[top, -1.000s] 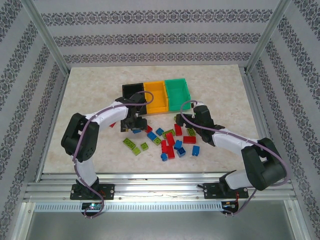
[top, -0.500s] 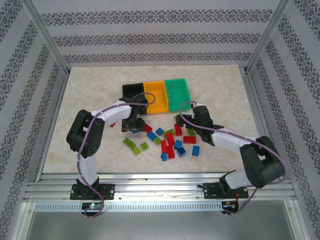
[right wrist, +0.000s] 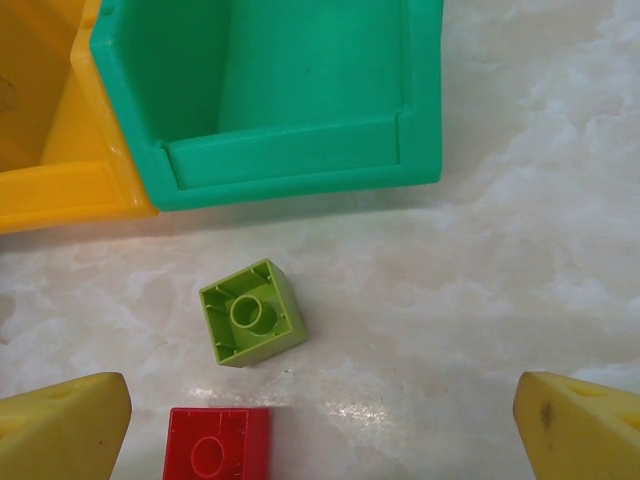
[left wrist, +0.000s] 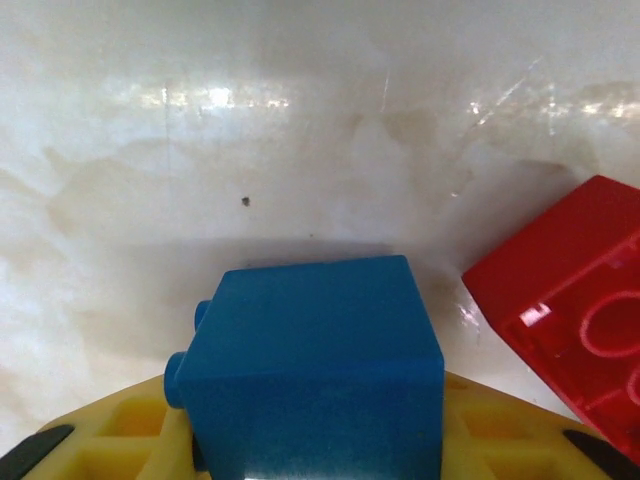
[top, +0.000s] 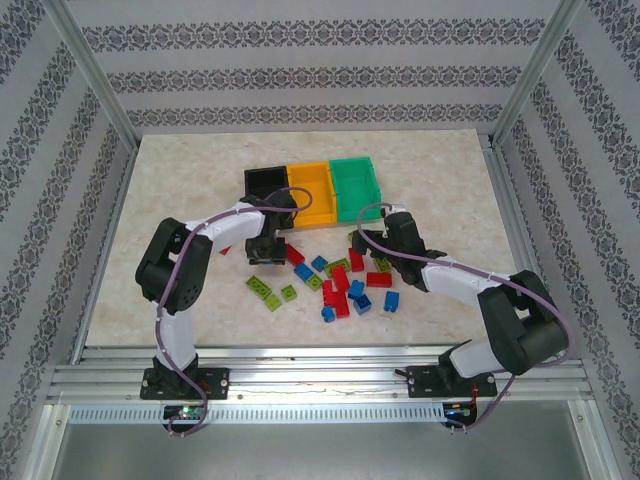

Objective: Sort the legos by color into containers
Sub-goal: Pick up the lego from the center of the table, then place the lego in the container.

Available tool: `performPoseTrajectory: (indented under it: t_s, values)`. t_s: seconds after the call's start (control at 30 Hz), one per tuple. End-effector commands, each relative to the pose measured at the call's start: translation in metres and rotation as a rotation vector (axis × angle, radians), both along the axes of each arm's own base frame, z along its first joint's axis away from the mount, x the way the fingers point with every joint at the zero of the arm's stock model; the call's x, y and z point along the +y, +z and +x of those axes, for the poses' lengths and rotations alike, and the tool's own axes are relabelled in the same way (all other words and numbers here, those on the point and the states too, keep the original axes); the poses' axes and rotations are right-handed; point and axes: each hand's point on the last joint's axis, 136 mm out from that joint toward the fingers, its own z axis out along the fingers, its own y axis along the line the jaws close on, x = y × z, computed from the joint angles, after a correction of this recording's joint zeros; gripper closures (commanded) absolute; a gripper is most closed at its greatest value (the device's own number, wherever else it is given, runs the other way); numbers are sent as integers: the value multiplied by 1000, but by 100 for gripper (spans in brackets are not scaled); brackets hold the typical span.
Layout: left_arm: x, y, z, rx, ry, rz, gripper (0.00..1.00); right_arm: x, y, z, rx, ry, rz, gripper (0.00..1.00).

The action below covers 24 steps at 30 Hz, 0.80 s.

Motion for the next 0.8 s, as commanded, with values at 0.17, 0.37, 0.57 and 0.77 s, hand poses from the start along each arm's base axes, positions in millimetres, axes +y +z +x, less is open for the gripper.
performPoseTrajectory:
  t_s: [0.17,0.37,0.57,0.77]
  values:
    - [2,79,23,-219,-32,-17,64,1,13,8,-51,-9,-11,2]
    - [9,103,64,-255,-40,-18,64,-10,23,8,-92,-59,-24,2]
    - [19,92,115,-264,12,-5,61,-12,22,11,-96,-75,-21,2]
    - [19,65,140,-207,41,0,50,-9,21,15,-90,-67,-21,2]
